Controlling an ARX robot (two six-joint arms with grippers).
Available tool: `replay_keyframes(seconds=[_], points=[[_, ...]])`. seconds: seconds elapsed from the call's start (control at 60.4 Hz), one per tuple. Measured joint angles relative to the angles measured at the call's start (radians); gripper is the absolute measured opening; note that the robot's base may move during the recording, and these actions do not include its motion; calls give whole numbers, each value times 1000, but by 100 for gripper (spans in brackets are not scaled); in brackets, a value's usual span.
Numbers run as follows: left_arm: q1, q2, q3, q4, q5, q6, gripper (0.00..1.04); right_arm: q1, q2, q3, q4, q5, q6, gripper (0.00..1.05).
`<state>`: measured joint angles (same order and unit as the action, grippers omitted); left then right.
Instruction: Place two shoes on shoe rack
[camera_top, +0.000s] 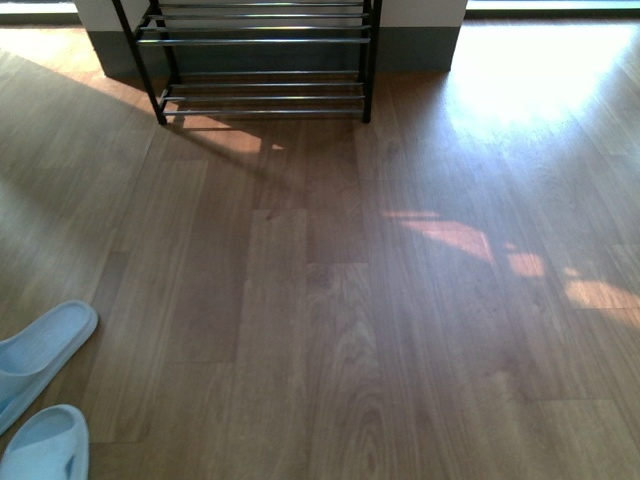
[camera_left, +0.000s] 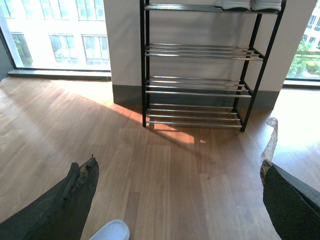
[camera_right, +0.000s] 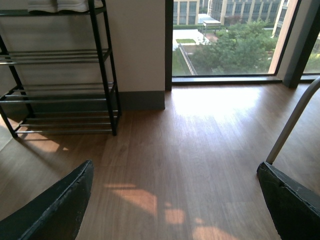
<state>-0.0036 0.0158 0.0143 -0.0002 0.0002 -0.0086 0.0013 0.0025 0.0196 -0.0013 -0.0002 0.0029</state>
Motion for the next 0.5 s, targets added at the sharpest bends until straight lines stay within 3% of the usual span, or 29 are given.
replay_keyframes(seconds=[0.497], points=[[0,0,0,0,0,0,95,0,0,0,0,0,0,96]])
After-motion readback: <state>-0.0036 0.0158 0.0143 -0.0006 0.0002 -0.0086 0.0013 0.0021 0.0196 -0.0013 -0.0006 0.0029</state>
